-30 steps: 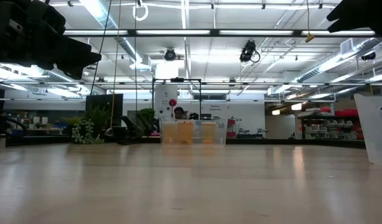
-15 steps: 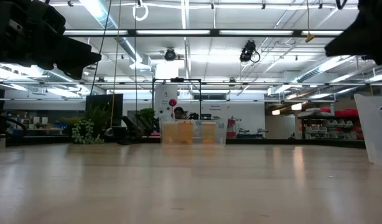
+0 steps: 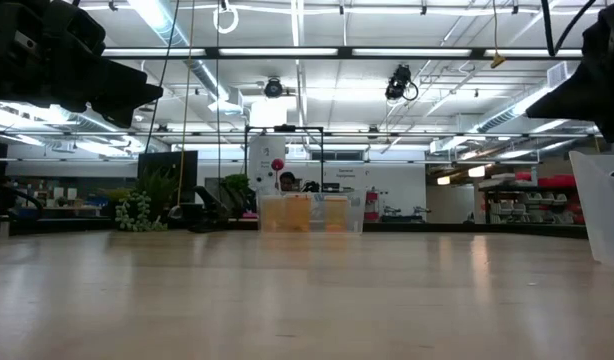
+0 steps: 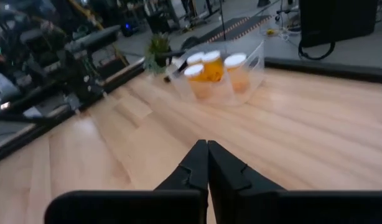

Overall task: Pick and place medicine bottles into bin by pill shape (circle, oval)
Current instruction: Return to Home Position

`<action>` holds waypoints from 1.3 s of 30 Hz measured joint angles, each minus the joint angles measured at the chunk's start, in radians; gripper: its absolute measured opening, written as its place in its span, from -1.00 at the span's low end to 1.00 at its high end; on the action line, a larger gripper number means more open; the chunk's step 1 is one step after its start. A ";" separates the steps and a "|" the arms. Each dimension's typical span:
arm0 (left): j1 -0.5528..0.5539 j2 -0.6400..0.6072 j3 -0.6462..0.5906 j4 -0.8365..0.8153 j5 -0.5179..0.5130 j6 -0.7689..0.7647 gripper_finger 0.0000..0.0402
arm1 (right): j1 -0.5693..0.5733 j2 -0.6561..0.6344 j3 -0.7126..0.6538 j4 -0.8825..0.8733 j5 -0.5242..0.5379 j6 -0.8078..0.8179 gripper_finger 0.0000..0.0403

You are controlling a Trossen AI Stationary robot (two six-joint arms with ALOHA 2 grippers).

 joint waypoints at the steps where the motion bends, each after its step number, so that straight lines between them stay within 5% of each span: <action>1: 0.000 0.000 0.000 0.000 0.000 0.000 -0.14 | 0.000 -0.022 0.006 -0.023 0.017 0.007 -0.95; 8: 0.000 0.000 0.000 0.000 0.000 0.000 -0.14 | 0.000 -0.121 0.127 -0.037 0.060 -0.151 -0.95; 19: 0.000 0.000 0.000 0.000 0.000 0.000 -0.14 | 0.000 -0.033 0.494 0.177 0.005 -0.648 -0.96; 27: 0.000 0.000 0.000 0.000 0.000 0.000 -0.14 | 0.000 0.178 0.727 0.476 -0.198 -1.373 -0.96; 32: 0.000 0.000 0.000 0.000 0.000 0.000 -0.14 | -0.025 0.269 0.865 0.537 -0.301 -1.569 -0.96; 39: 0.000 0.000 0.000 0.000 0.000 0.000 -0.14 | -0.151 0.277 0.900 0.665 -0.689 -1.885 -0.96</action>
